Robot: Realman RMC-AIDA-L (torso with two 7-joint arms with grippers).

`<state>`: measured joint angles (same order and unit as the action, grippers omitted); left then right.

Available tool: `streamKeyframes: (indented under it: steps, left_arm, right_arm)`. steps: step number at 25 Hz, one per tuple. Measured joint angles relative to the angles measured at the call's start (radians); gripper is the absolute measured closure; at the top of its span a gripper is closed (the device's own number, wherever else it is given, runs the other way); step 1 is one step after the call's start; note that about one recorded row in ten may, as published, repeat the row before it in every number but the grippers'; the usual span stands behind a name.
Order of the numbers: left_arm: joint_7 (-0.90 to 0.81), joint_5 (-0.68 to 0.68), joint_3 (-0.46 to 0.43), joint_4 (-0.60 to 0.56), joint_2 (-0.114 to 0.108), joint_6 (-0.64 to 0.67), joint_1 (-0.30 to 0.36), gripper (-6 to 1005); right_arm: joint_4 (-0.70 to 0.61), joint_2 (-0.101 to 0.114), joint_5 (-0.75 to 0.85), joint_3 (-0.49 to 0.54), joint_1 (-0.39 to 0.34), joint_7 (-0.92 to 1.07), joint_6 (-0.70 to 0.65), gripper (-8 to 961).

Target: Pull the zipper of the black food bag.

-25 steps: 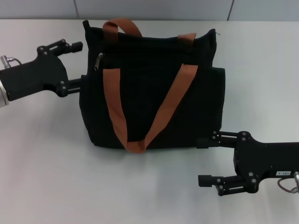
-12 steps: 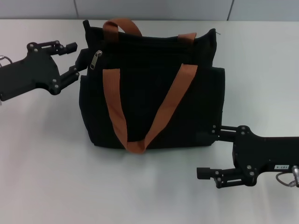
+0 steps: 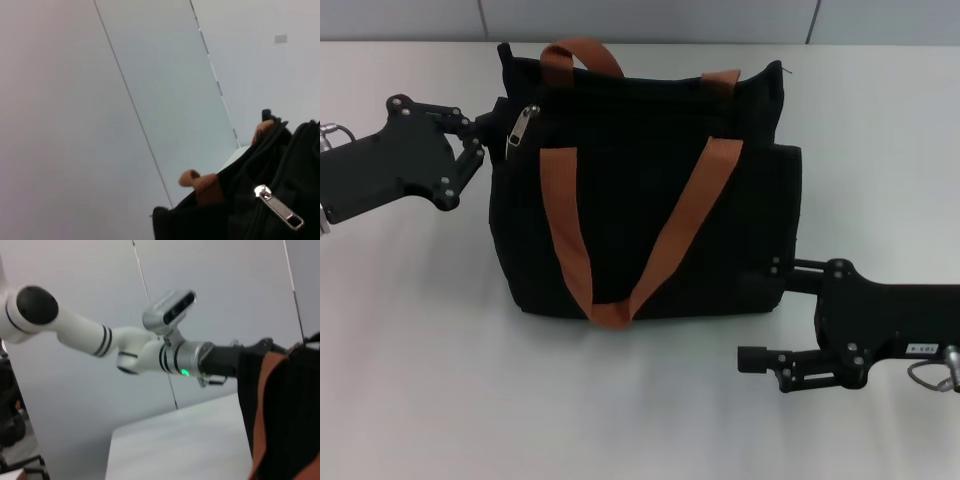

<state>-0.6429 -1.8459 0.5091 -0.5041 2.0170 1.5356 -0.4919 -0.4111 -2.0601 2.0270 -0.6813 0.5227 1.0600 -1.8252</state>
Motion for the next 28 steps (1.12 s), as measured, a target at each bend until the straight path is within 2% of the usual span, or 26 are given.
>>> streamKeyframes:
  steps: [3, 9, 13, 16, 20, 24, 28]
  left_arm:
    - [0.016, 0.007, -0.001, -0.001, 0.001, 0.015, 0.006, 978]
    - [0.046, 0.051, -0.007, -0.019, 0.015, 0.03, 0.023, 976]
    - [0.073, 0.071, -0.009, -0.028, 0.027, 0.047, 0.032, 975]
    - [0.077, 0.077, -0.009, -0.029, 0.032, 0.05, 0.033, 974]
    - [0.081, 0.09, -0.009, -0.029, 0.037, 0.05, 0.034, 973]
    - [0.089, 0.095, -0.009, -0.031, 0.04, 0.05, 0.035, 972]
    - [0.094, 0.108, -0.009, -0.031, 0.043, 0.049, 0.036, 970]
  right_arm:
    - [0.006, -0.006, -0.001, 0.026, 0.02, 0.021, -0.058, 144]
    - [0.002, -0.016, -0.093, 0.067, 0.069, 0.182, -0.174, 145]
    - [-0.007, -0.004, -0.194, 0.067, 0.123, 0.391, -0.175, 145]
    - [-0.027, 0.001, -0.214, 0.066, 0.177, 0.539, -0.15, 145]
    - [-0.084, -0.002, -0.215, 0.051, 0.245, 0.695, -0.086, 146]
    - [-0.147, -0.004, -0.207, -0.023, 0.301, 0.849, 0.04, 146]
    - [-0.16, 0.003, -0.203, -0.099, 0.353, 0.947, 0.139, 147]
